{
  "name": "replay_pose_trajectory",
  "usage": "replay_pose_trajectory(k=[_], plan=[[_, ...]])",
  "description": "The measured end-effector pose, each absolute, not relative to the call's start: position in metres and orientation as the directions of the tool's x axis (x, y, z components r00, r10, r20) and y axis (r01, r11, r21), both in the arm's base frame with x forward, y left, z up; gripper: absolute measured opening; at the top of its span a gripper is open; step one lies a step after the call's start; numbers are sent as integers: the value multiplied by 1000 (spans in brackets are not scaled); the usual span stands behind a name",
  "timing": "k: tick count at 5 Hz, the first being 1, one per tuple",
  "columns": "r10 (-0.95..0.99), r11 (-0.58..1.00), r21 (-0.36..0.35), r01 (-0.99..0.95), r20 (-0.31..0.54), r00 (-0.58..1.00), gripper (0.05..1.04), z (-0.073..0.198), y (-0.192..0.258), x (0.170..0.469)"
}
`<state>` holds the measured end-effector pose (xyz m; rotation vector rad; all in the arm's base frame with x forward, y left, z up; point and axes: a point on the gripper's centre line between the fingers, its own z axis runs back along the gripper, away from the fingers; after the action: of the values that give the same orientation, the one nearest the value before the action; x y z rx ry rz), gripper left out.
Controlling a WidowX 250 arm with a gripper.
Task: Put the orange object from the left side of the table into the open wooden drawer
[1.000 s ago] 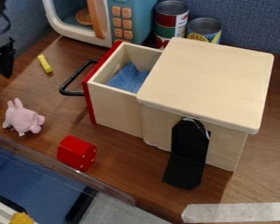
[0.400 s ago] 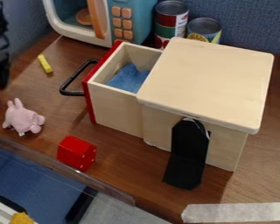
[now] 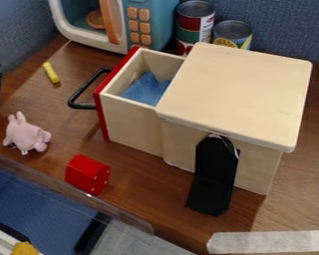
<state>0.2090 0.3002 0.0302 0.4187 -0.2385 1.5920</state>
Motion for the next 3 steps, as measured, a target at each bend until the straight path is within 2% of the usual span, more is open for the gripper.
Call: replay_pose_trajectory(k=[1,2,3], plan=[[907,-69,106,-992,422,-18,945,24,306,206],[904,-55,112,-992,428,-2,716,19,309,205],[901,-34,114,-993,433,19,713,16,308,204]])
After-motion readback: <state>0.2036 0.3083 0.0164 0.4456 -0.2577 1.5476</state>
